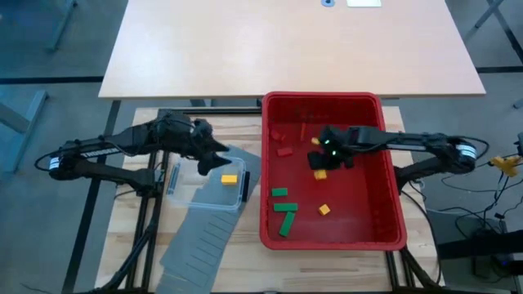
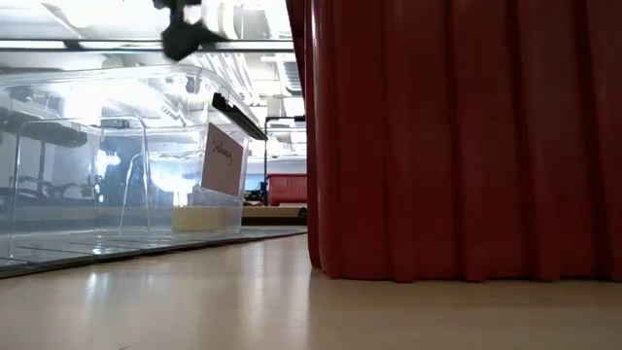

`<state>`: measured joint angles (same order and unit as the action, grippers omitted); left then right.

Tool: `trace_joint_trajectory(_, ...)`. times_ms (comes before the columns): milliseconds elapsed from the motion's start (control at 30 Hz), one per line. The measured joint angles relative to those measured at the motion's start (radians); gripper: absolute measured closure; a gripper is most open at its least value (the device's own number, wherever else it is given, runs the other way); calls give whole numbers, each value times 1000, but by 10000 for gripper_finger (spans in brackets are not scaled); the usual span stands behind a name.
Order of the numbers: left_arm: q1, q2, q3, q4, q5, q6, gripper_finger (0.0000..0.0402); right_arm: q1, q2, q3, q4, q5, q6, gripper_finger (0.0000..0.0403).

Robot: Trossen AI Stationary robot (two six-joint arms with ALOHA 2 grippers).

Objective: Sort blocks
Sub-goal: Remove the top yellow block from the red bin

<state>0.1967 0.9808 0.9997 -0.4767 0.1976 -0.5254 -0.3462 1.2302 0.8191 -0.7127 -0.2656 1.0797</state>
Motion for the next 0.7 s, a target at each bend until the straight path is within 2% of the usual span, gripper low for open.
trace_joint_trajectory(67, 0, -6, 0, 93, 4, -3, 88, 0, -76, 11, 114, 14, 13, 291)
trace_joint_trajectory(167, 0, -9, 0, 208, 6, -7, 88, 0, -179, 12, 340, 89, 55, 291)
trace_joint_trajectory(300, 1, 1, 0, 340, 40, -35, 88, 0, -247, 12, 653, 170, 27, 291)
trace_joint_trajectory(433, 4, 19, 0, 455, 69, -67, 88, 0, -242, 12, 856, 188, 3, 291)
trace_joint_trajectory(567, 4, 43, 0, 545, 106, -71, 89, 2, -190, 12, 928, 187, 13, 291)
trace_joint_trajectory(700, 5, 63, 0, 558, 108, -87, 89, 17, -118, 14, 996, 173, 22, 291)
